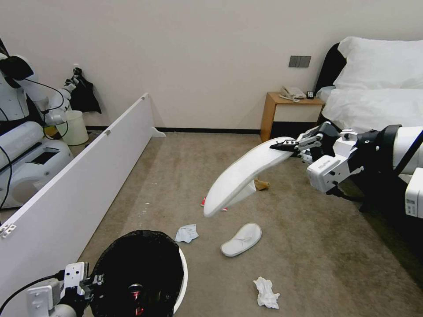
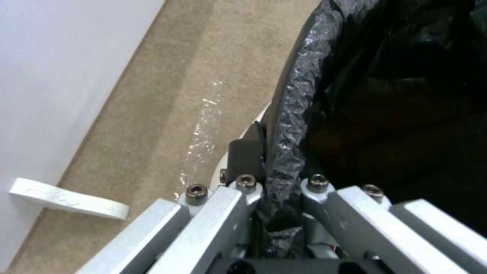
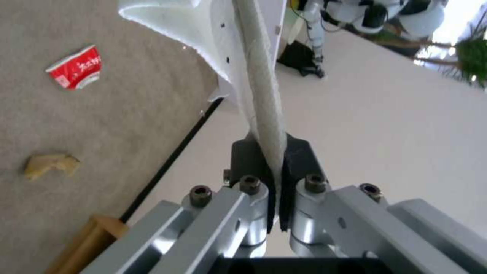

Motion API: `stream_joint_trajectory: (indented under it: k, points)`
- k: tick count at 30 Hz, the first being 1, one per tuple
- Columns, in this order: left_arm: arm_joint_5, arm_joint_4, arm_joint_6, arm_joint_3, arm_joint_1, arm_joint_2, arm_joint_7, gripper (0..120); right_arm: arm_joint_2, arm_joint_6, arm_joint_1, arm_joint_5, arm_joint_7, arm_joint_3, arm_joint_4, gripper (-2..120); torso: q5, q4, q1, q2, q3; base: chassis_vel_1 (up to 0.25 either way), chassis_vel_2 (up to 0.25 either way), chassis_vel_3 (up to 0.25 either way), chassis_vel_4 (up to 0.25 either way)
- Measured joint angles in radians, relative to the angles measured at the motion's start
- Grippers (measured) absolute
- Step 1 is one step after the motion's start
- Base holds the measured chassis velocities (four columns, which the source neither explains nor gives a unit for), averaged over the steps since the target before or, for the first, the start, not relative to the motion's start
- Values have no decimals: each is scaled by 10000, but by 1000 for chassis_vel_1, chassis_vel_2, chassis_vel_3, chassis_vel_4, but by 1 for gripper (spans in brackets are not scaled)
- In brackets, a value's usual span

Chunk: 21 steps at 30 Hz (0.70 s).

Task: Pick up the trash bin, then pick up the garbage from the floor and place it into the trash bin.

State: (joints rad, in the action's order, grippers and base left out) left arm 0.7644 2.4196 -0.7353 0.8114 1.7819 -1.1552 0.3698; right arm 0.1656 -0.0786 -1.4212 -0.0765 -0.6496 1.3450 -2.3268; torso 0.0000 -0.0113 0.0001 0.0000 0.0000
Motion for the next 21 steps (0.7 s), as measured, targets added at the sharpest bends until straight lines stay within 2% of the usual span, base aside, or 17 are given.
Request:
stream_joint_trajectory:
  k: [11, 16, 21]
  points:
    - [244, -43, 0, -321, -86, 349, 32, 2, 749, -530, -199, 189, 586, 97, -117, 1, -1, 2, 0, 0, 0, 0, 0, 0, 0]
    - [326, -123, -1, -558, -274, 484, 48, 2, 981, -569, -495, 176, 805, 180, -63, 1, -1, 1, 0, 0, 0, 0, 0, 0, 0]
    - [400, -100, -1, -590, -322, 595, 101, 2, 1119, -574, -540, 120, 914, 237, 66, 1, -3, 3, 0, 0, 0, 0, 0, 0, 0]
